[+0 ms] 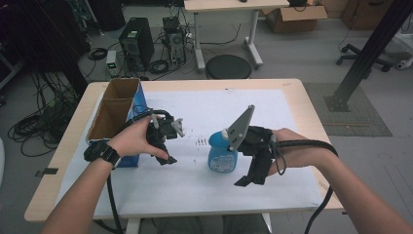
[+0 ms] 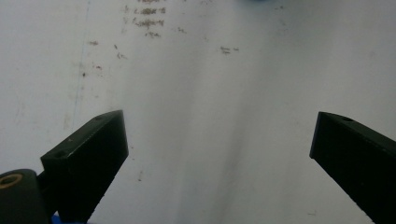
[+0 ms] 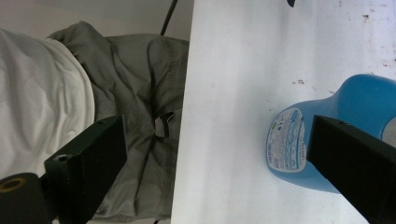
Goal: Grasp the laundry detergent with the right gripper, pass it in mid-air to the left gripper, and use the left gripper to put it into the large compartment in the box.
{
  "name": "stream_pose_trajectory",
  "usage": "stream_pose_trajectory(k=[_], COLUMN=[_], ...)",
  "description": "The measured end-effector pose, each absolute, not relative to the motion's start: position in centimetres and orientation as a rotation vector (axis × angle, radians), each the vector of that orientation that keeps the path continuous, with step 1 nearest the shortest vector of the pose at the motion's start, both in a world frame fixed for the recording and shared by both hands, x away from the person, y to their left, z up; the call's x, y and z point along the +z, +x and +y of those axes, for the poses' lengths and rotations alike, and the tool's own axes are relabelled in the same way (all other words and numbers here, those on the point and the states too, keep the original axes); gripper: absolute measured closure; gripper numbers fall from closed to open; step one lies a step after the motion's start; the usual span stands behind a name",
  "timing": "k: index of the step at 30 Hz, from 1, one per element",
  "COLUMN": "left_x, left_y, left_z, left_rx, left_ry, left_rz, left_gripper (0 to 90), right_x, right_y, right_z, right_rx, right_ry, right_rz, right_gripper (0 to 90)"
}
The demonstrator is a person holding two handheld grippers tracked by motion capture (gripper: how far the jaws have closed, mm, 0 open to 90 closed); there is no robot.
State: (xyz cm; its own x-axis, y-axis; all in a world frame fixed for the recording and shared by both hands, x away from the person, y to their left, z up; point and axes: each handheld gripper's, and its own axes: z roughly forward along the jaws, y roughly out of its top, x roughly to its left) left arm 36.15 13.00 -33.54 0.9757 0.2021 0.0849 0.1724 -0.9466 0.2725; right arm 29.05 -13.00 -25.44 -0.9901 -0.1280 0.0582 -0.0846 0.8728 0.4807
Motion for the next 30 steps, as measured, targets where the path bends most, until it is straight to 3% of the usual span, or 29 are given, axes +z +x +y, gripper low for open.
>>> stream_pose_trajectory(k=[10,21,30], left_x=[-33.3,-32.9,-32.8], left_y=[36.0,36.0,35.9], left_z=[12.8,13.1,13.4], left_rx=[0.170,0.178,0.182], left_ry=[2.861,2.854,2.856], left_rz=[0.268,0.291,0.302], left_gripper=[4.9,4.9,4.9], right_x=[-23.9,-21.5,-22.2], right_y=[29.3,32.1,34.0], right_z=[-14.1,-17.5,-20.0], right_rx=[-0.857,-1.231,-1.428], right_ry=[0.160,0.062,-0.064], right_rz=[-2.947,-2.919,-2.880], right_gripper=[4.5,3.2,2.9])
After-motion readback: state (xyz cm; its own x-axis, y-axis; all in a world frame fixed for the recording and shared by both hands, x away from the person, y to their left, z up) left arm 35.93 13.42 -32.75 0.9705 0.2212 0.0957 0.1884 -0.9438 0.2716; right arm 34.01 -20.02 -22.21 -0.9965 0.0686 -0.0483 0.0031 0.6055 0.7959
